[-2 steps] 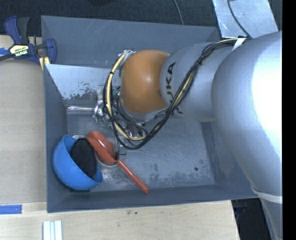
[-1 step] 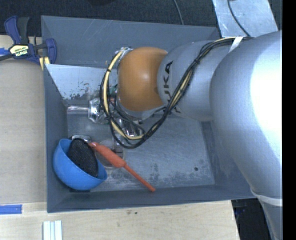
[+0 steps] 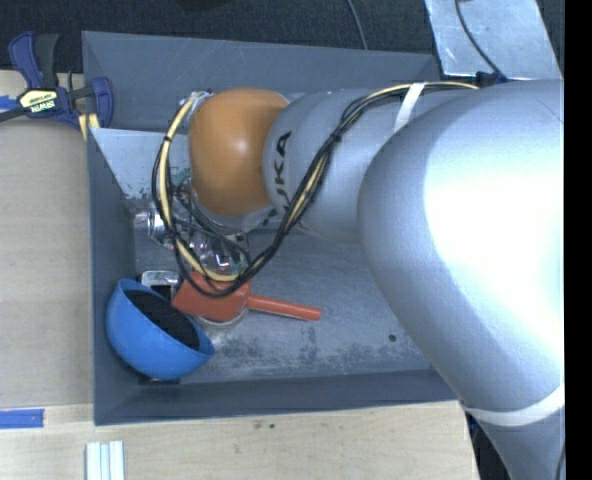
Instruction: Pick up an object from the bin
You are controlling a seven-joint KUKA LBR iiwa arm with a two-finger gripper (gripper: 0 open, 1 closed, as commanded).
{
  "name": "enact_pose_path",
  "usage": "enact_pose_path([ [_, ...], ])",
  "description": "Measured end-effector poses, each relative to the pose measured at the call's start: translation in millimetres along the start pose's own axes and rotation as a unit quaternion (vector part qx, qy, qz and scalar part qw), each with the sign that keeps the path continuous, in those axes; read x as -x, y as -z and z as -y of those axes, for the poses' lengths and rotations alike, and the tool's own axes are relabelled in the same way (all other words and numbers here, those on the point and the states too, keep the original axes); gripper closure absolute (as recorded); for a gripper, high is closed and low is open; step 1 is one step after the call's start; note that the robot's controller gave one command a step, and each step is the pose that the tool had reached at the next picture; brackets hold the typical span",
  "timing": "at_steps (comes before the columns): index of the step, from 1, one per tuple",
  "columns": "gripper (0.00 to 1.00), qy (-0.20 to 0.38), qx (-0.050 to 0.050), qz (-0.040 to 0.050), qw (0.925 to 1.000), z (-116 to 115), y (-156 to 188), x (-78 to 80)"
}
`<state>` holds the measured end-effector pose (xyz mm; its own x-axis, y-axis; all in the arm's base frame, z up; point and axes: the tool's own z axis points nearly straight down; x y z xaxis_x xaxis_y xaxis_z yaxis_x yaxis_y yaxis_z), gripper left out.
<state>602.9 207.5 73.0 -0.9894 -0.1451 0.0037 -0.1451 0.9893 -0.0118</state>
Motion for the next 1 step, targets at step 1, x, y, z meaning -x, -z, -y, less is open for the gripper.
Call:
enact_pose_path([
  [1,1.0,0.005,-0.008,-0.001,1.0,-11.4,14.7,-30.0],
])
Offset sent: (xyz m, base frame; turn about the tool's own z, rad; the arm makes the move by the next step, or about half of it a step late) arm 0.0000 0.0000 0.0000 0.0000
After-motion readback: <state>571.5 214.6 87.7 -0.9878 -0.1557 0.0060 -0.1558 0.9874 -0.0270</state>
